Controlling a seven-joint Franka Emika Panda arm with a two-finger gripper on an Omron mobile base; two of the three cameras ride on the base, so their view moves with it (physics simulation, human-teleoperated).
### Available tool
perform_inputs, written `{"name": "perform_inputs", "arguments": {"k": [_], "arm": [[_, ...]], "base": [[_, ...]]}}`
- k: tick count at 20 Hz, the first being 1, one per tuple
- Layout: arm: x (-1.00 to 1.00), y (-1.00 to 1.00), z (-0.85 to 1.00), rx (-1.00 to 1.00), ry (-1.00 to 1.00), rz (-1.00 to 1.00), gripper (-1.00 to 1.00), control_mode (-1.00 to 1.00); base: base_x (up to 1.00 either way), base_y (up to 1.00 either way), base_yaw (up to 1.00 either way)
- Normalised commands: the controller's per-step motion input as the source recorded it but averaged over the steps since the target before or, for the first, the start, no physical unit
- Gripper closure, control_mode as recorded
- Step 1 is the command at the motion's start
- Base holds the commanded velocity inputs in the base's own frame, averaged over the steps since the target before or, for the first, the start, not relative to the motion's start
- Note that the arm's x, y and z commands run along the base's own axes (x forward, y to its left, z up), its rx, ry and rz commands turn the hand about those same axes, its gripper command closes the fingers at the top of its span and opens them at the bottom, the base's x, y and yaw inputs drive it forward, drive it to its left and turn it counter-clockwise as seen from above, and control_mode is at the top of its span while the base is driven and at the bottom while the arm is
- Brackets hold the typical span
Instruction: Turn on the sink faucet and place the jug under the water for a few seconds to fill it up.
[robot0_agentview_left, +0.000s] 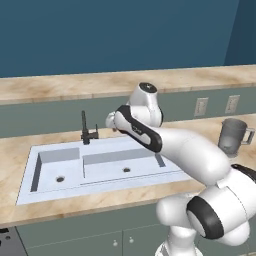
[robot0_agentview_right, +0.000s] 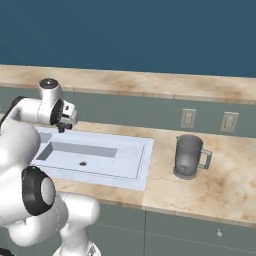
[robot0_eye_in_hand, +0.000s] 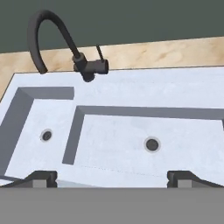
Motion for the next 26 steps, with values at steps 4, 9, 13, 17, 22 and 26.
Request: {"name": "perform_inputs", "arguments": {"k": [4, 9, 13, 17, 22, 26], "arm": [[0.23, 0.00, -0.33, 0.00, 0.00, 0.00, -1.00, -1.00], [0.29, 0.00, -0.22, 0.10, 0.00, 0.08, -1.00, -1.00], [0.36, 0.00, -0.13, 0.14, 0.00, 0.17, -1.00, -1.00], [0.31, 0.00, -0.06, 0.11, 0.00, 0.17, -1.00, -1.00], [0.27, -0.03, -0.01, 0.00, 0.00, 0.09, -1.00, -1.00], [0.12, 0.00, -0.06, 0.00, 0.00, 0.09, -1.00, -1.00]], "base": [[0.00, 0.00, 0.00], [0.00, 0.00, 0.00], [0.00, 0.00, 0.00], [0.00, 0.00, 0.00], [0.00, 0.00, 0.00], [0.00, 0.00, 0.00]]}}
